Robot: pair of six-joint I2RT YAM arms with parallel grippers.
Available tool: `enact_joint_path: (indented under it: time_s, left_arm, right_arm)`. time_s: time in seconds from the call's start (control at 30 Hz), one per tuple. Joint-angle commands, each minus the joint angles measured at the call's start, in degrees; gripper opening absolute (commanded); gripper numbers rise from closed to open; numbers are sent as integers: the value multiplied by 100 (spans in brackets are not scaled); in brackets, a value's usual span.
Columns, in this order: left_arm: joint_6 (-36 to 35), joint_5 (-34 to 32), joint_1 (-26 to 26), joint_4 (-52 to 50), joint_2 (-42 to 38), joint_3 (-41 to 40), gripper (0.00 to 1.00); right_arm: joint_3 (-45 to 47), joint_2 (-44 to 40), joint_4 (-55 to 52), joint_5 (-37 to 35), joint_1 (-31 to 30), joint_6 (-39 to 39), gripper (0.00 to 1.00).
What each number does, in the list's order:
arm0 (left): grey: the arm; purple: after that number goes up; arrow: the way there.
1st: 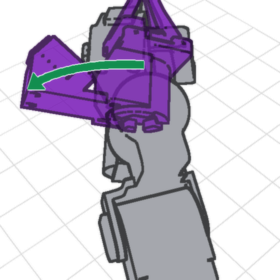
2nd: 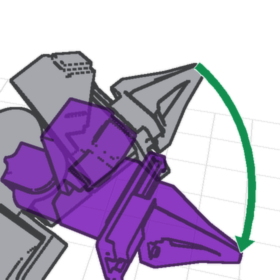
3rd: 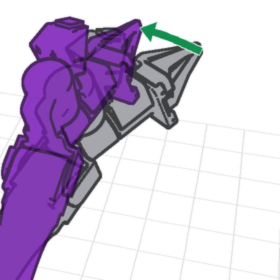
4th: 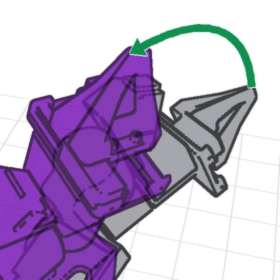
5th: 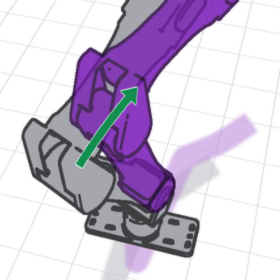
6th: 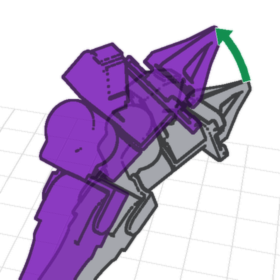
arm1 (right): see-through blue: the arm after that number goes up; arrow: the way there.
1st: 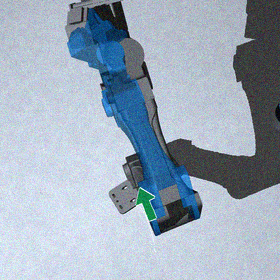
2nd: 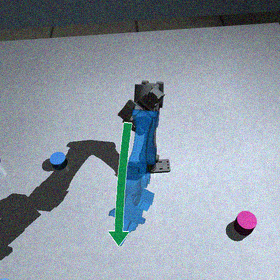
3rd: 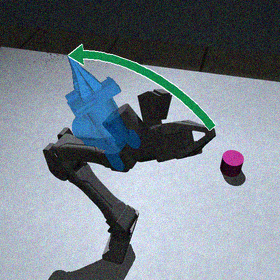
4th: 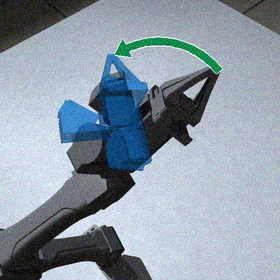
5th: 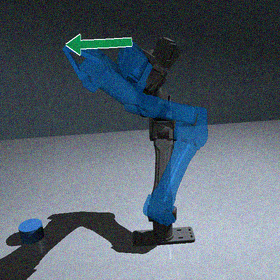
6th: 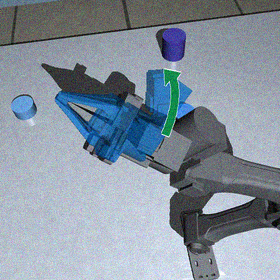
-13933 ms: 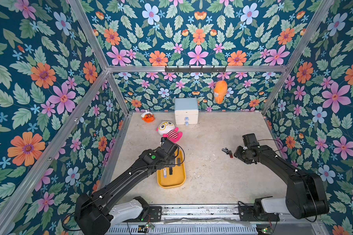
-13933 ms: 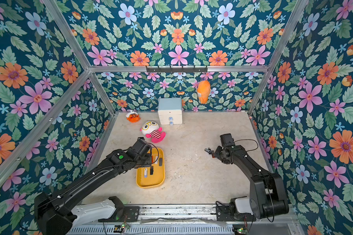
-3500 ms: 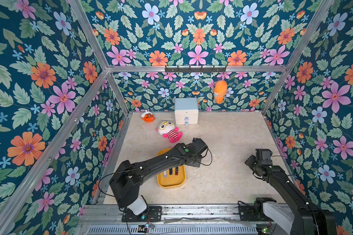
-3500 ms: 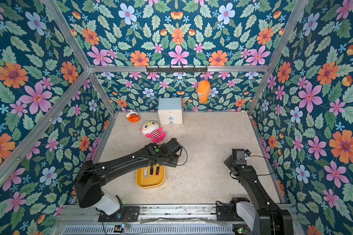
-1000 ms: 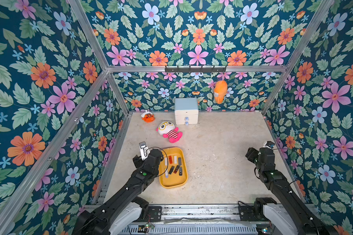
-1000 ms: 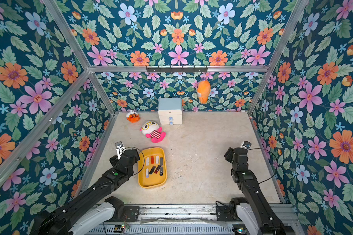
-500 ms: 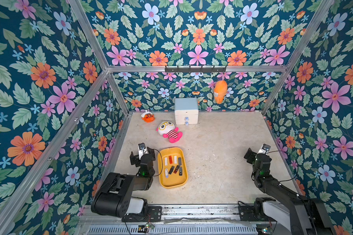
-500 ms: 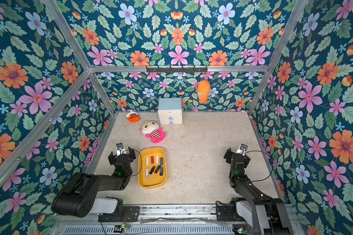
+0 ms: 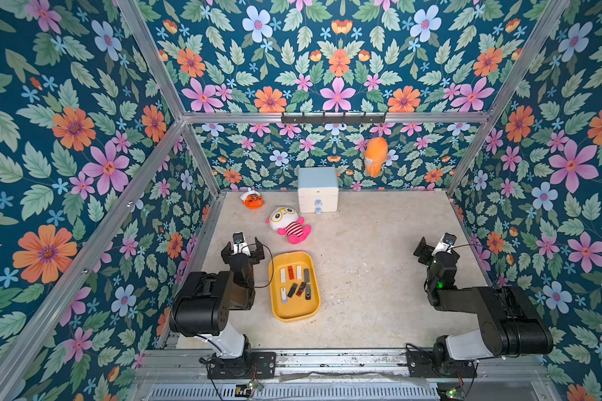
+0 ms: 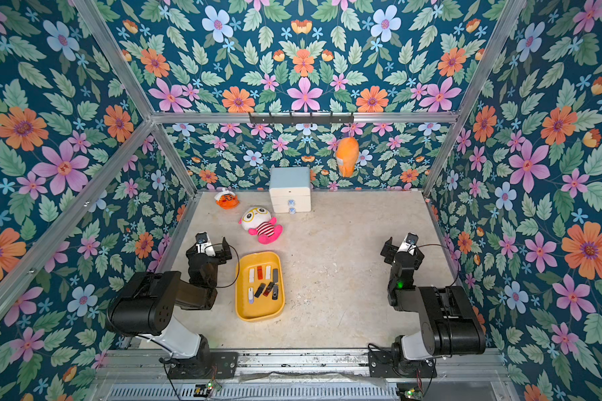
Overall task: Put the usb flash drive into the storage box
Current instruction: Reset both arms
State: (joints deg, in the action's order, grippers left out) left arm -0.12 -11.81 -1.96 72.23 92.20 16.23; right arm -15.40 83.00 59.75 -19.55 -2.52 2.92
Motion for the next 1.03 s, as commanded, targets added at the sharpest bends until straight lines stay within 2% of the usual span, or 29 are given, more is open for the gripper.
enact_joint_path:
  time_s: [0.0, 1.0]
  left_arm:
    - [82, 338, 10, -208, -26, 11, 99]
    - [82, 335, 11, -185, -21, 2, 99]
  right_arm:
    - [-3, 61, -153, 34, 8, 37, 99]
    - [-25, 41, -262, 92, 12, 38, 99]
